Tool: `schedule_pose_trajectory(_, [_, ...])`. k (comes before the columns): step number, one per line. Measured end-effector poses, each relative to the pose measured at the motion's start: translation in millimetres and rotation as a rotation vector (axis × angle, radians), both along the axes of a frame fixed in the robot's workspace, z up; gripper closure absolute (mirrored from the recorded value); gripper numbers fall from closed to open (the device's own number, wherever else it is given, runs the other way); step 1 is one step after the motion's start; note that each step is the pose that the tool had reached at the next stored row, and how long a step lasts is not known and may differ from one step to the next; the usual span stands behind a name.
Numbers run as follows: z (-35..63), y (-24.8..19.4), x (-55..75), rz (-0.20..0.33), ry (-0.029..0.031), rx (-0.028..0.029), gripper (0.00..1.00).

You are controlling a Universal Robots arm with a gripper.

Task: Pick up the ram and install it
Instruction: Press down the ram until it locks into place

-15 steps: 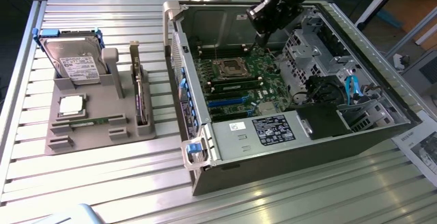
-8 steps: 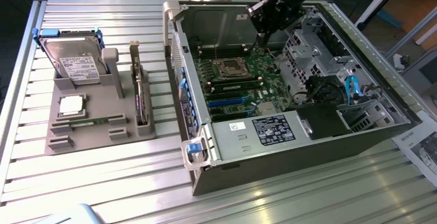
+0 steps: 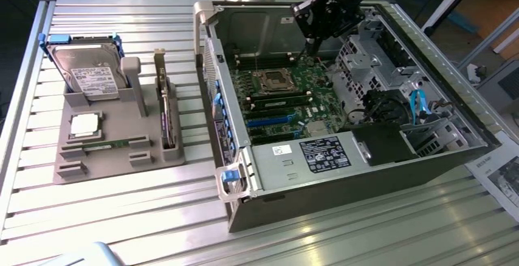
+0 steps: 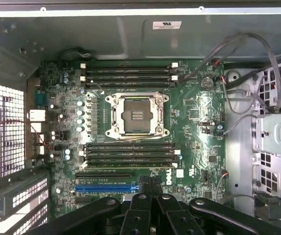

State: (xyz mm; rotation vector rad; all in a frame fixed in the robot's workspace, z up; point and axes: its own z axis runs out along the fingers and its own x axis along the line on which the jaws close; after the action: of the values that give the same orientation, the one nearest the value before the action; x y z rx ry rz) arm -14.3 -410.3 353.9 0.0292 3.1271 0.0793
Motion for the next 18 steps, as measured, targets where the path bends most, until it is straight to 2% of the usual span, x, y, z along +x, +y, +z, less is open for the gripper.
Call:
schedule_pose_trajectory(3, [0.0,0.0,0.0,0.0,0.0,-0.001,0.9])
schedule_pose_trajectory(7, [0.0,0.1,0.0,0.0,0.001,-0.0094,0.9])
schedule_pose_trajectory(9, [0.0,0.0,0.0,0.0,0.0013,-0.0117,0.9])
schedule_pose_trajectory(13, [0.0,0.1,-0.1,0.022,0.0013,-0.0119,0.9])
schedule_pose_trajectory(18, [-0.1,0.1,-0.1,0.024,0.0016,-0.0119,0.9])
